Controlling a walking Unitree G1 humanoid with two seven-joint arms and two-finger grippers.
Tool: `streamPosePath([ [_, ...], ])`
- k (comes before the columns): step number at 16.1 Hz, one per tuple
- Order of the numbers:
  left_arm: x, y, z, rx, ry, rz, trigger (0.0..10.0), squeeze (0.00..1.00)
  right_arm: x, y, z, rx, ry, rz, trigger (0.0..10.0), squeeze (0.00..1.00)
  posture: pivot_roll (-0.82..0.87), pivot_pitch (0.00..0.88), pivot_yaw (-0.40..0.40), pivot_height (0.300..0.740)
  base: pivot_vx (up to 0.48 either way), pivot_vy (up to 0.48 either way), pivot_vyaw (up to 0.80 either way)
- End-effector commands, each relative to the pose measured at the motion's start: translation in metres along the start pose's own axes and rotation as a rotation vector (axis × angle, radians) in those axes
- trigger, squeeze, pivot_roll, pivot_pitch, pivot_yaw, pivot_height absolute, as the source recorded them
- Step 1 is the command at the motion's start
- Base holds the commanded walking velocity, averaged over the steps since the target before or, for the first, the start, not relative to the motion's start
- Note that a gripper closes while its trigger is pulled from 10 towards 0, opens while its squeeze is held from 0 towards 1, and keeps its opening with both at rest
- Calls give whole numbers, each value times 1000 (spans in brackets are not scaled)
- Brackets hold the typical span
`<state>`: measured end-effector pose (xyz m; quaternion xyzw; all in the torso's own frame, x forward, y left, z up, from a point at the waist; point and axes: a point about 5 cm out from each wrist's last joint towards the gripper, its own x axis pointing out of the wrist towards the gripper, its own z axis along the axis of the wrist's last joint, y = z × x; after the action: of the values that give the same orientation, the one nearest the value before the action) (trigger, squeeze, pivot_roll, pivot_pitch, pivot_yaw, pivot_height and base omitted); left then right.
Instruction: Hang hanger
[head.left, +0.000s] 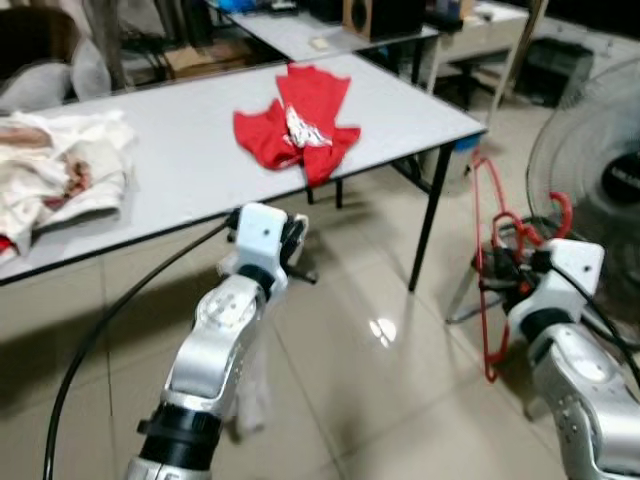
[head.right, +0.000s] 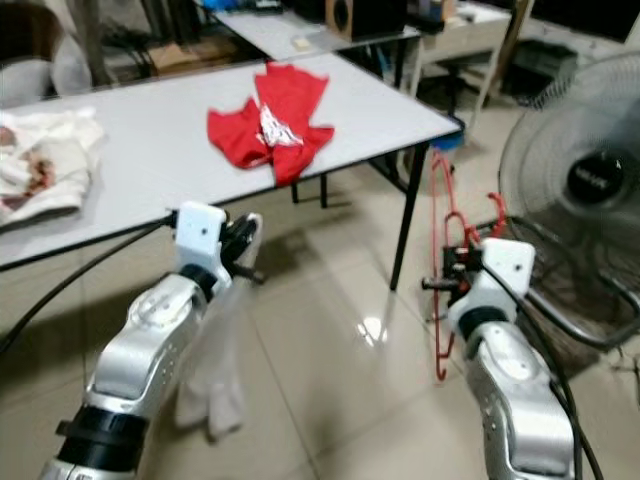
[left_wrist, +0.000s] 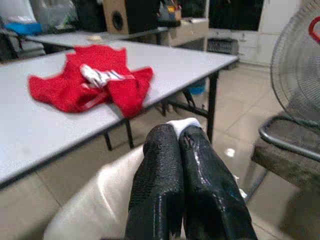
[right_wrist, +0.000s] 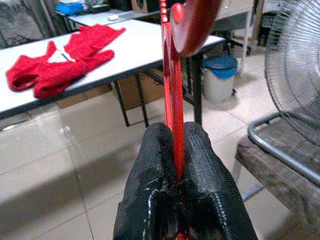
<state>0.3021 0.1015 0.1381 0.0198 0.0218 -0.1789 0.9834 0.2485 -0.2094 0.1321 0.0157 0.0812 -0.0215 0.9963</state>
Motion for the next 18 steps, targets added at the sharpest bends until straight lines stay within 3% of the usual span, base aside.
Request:
streamPosePath([
  [1,-1,9,6,12,-29,19,10000,0,3,9,3,4,-20,35,10000,0,26,0,14,740,352,0,0],
  [4,-1,9,6,13,-28,16,10000,0,4,11,3,8,-21,45,10000,0,30,0,14,740,350,0,0],
  [14,1,5,8,16,-34,-12,10000,0,0,9,6,14,-43,48,10000,0,19,0,29,740,359,0,-800],
  [17,3,10,10,26,-32,-2,10000,0,0,11,15,-2,-86,121,10000,0,23,0,26,740,361,0,0],
  [18,4,11,12,27,-38,1,10000,0,0,12,16,-47,-87,141,10000,0,26,0,23,740,356,0,0],
])
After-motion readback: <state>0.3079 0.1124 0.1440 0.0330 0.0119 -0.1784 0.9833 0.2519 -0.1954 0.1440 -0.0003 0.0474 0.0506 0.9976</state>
